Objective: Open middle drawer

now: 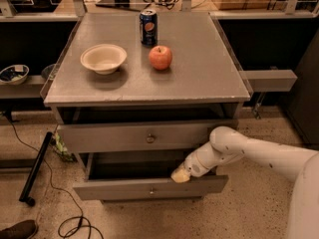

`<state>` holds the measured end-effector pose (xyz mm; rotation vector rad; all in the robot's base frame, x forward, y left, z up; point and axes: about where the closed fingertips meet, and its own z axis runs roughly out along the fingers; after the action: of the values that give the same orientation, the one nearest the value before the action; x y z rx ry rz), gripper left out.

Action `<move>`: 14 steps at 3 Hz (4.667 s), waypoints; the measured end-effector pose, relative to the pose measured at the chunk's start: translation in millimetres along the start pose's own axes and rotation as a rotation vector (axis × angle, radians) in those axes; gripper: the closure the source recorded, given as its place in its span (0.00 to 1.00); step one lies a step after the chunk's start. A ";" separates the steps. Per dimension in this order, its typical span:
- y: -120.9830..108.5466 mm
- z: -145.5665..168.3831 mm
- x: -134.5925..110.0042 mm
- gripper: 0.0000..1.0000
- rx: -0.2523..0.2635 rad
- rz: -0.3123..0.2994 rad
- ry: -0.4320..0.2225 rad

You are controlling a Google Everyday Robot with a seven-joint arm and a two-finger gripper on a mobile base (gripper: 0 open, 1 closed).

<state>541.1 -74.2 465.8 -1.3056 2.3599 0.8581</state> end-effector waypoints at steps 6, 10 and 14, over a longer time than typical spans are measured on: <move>0.1 0.2 0.0 0.00 0.000 0.000 0.000; 15.0 -2.8 32.3 0.19 -0.044 0.049 -0.007; 15.1 -2.6 32.3 1.00 -0.044 0.049 -0.007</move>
Offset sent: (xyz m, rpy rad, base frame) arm 0.0000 0.0000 0.0000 0.0000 0.0000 0.0000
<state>511.1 -91.0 456.1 -1.2640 2.3892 0.9331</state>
